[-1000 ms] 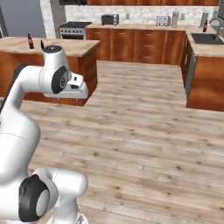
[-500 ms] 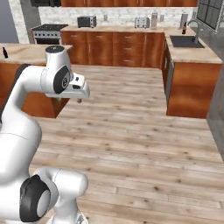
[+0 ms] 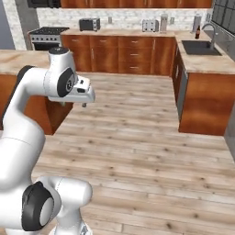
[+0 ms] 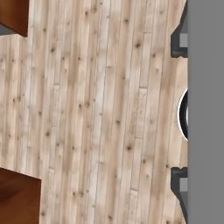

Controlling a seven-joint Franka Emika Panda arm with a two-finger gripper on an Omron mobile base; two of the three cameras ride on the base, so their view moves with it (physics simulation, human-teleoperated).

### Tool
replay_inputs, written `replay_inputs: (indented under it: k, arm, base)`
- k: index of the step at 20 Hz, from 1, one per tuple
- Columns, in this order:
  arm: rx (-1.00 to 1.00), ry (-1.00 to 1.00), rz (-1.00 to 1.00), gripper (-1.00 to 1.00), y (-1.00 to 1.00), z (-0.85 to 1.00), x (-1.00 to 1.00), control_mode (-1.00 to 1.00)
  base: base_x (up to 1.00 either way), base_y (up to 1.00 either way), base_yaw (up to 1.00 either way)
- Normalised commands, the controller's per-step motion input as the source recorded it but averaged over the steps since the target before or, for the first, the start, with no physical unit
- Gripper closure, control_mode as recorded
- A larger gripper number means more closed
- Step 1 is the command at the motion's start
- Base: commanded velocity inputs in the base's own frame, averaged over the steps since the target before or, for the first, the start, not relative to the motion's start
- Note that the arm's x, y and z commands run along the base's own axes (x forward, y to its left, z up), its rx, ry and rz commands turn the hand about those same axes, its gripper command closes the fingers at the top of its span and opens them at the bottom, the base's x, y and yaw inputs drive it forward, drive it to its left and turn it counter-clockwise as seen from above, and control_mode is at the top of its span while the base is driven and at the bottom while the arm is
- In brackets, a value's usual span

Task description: Place the large bottle from the dining counter next to the other large bottle outside the sink, and place the small bottle from the dining counter next to the other small bottle inside the sink.

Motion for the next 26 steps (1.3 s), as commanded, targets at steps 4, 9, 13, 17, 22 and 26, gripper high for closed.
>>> replay_inputs:
  k: [4, 9, 13, 17, 22, 26]
  arm:
    - [0.0, 0.0, 0.0, -1.0, 0.0, 0.0, 0.0, 1.0]
    - [0.0, 0.0, 0.0, -1.0, 0.0, 0.0, 0.0, 1.0]
    - [0.0, 0.0, 0.0, -1.0, 0.0, 0.0, 0.0, 1.0]
    - [0.0, 0.0, 0.0, -1.0, 0.0, 0.0, 0.0, 1.0]
    - [0.0, 0.0, 0.0, -1.0, 0.0, 0.0, 0.0, 1.0]
    - [0.0, 0.0, 0.0, -1.0, 0.0, 0.0, 0.0, 1.0]
  base:
    - [0.43, 0.74, 0.0]
    - [0.14, 1.0, -0.03]
    - [0.13, 1.0, -0.09]
    - [0.47, 0.85, -0.08]
    - [1.0, 0.38, -0.07]
    - [1.0, 0.39, -0.1]
